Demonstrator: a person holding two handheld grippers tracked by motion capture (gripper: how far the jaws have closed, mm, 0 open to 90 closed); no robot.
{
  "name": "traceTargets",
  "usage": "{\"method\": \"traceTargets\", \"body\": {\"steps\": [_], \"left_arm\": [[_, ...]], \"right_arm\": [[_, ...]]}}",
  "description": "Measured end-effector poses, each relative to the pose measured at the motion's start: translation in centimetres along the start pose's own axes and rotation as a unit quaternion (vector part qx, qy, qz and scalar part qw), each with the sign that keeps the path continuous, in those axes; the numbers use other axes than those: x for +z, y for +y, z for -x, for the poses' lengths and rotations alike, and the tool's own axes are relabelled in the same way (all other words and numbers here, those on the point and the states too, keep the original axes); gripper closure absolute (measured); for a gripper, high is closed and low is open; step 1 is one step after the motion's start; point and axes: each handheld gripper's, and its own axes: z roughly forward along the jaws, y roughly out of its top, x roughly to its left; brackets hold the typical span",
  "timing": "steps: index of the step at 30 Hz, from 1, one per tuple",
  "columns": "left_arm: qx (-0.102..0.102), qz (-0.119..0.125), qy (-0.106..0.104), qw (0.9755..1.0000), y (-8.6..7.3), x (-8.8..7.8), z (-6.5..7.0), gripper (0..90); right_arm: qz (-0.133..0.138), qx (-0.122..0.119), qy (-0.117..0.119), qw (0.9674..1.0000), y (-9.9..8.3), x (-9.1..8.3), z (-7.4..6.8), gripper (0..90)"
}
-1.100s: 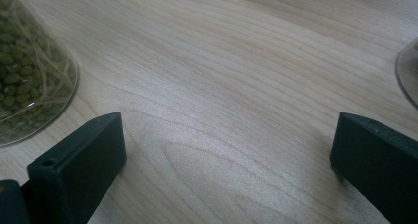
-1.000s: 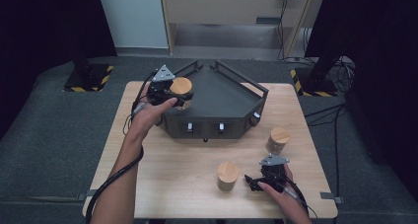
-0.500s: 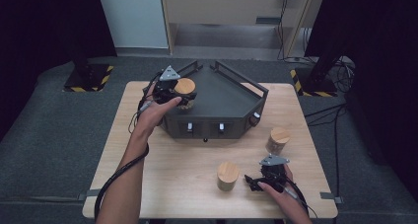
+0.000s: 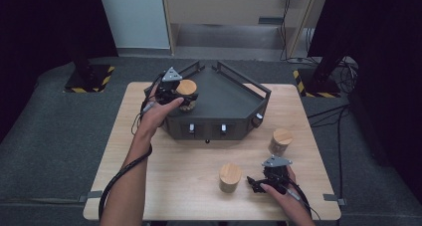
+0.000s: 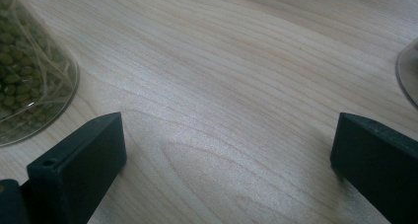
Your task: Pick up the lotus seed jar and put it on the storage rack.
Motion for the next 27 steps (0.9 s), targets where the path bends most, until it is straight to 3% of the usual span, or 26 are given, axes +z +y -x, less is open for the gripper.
{"method": "traceTargets", "body": {"steps": [10,20,27], "left_arm": [[-0.002,-0.006,0.002,1.0000,-0.2,0.6,-0.2,24.7],[-0.026,-0.004,-0.003,0.9996,-0.5,0.6,-0.8,24.6],[-0.030,-0.007,-0.006,0.9995,-0.4,0.6,-1.1,24.5]], "right_arm": [[-0.001,0.000,0.000,1.0000,0.0,0.0,0.0,0.5],[-0.001,0.001,0.000,1.0000,0.0,0.0,0.0,0.5],[-0.001,0.000,0.000,1.0000,0.0,0.0,0.0,0.5]]}}
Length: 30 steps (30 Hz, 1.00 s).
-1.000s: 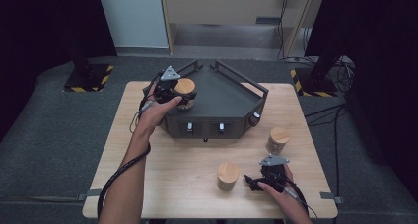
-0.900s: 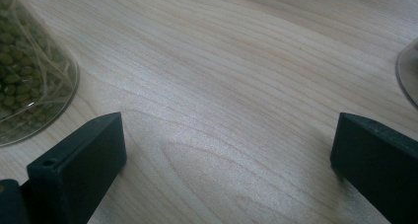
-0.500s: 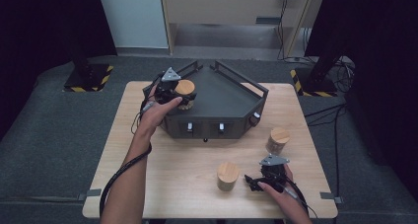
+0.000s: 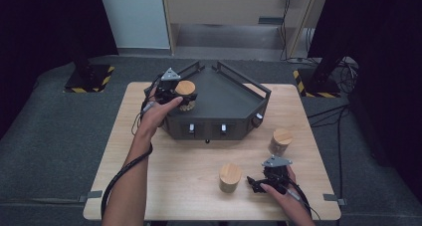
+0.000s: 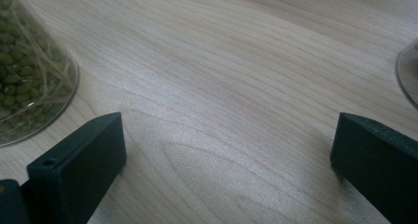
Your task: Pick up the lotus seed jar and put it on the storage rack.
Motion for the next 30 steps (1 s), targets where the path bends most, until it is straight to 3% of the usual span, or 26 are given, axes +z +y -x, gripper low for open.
{"method": "traceTargets", "body": {"steps": [8,13,19,30], "left_arm": [[0.001,-0.009,0.003,1.0000,0.5,0.0,0.0,22.9],[-0.007,-0.007,0.017,0.9998,0.7,-0.7,0.4,8.6],[0.014,-0.012,0.023,0.9996,0.6,-2.3,0.8,6.0],[0.037,0.009,0.032,0.9988,-0.8,-5.4,2.4,5.3]], "right_arm": [[0.000,0.000,0.000,1.0000,0.0,0.0,0.0,0.5],[0.000,0.000,0.000,1.0000,0.0,0.0,0.0,0.5],[0.001,0.000,0.000,1.0000,0.0,0.0,0.0,0.5],[0.000,-0.001,-0.001,1.0000,0.0,0.0,0.0,0.5]]}}
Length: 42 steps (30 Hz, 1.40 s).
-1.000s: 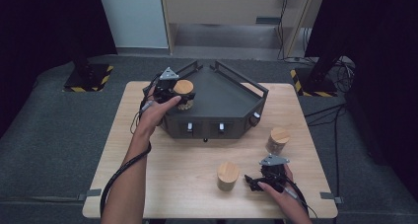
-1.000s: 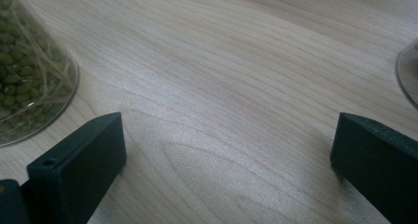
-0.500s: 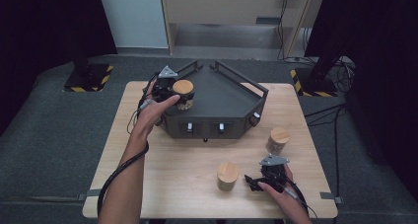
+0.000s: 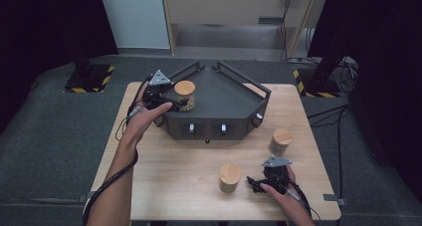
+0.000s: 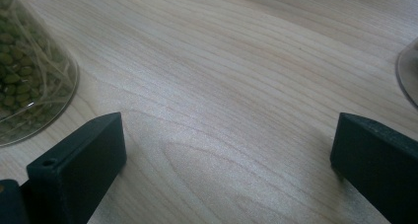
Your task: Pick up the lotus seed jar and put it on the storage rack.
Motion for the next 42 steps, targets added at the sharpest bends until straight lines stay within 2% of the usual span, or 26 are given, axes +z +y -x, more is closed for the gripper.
{"method": "traceTargets", "body": {"steps": [8,14,19,33,42], "left_arm": [[0.018,0.010,0.006,0.9998,-1.0,-2.3,1.4,5.3],[0.013,0.020,0.006,0.9997,-2.2,-3.5,2.1,5.2],[0.013,0.017,0.012,0.9997,-2.7,-4.3,2.8,4.6],[0.027,0.004,0.010,0.9996,-3.8,-6.4,4.8,4.0],[0.028,0.000,0.007,0.9996,-5.1,-6.6,6.0,4.0]], "right_arm": [[0.000,0.000,0.000,1.0000,0.0,0.0,0.0,0.5],[0.000,0.000,0.000,1.0000,0.0,0.0,0.0,0.5],[0.000,0.000,0.000,1.0000,0.0,0.0,0.0,0.5],[-0.001,0.000,0.000,1.0000,0.1,0.0,0.0,0.4],[-0.001,0.004,-0.004,1.0000,0.1,0.0,-0.2,0.4]]}}
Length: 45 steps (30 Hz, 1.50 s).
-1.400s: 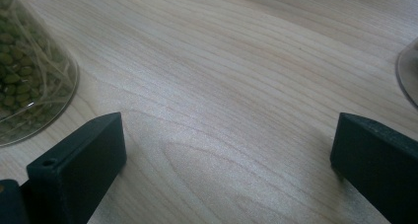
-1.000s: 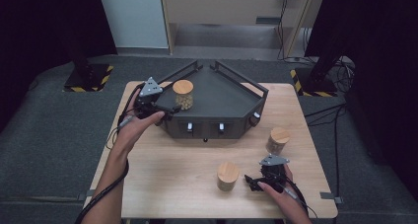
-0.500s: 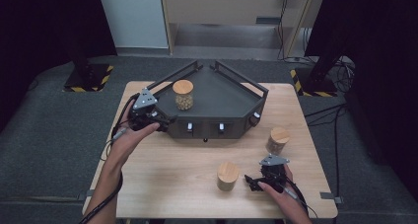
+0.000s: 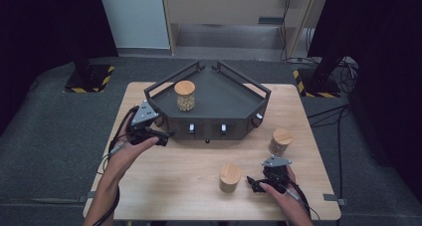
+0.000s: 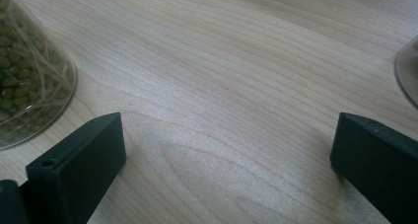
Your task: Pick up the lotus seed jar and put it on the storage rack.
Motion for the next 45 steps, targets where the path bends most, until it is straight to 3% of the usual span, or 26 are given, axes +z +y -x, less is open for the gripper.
{"method": "traceTargets", "body": {"steps": [7,24,45], "left_arm": [[-0.008,-0.001,-0.004,1.0000,-1.2,0.3,0.5,4.0],[-0.001,-0.023,-0.019,0.9995,-3.1,1.6,2.4,3.9],[-0.014,-0.049,-0.014,0.9986,-6.4,2.0,4.1,4.0]], "right_arm": [[0.000,0.000,-0.001,1.0000,0.0,0.0,0.0,0.4],[0.000,0.000,0.000,1.0000,0.0,0.0,0.0,0.4],[0.000,0.001,-0.002,1.0000,0.0,0.0,-0.1,0.4]]}}
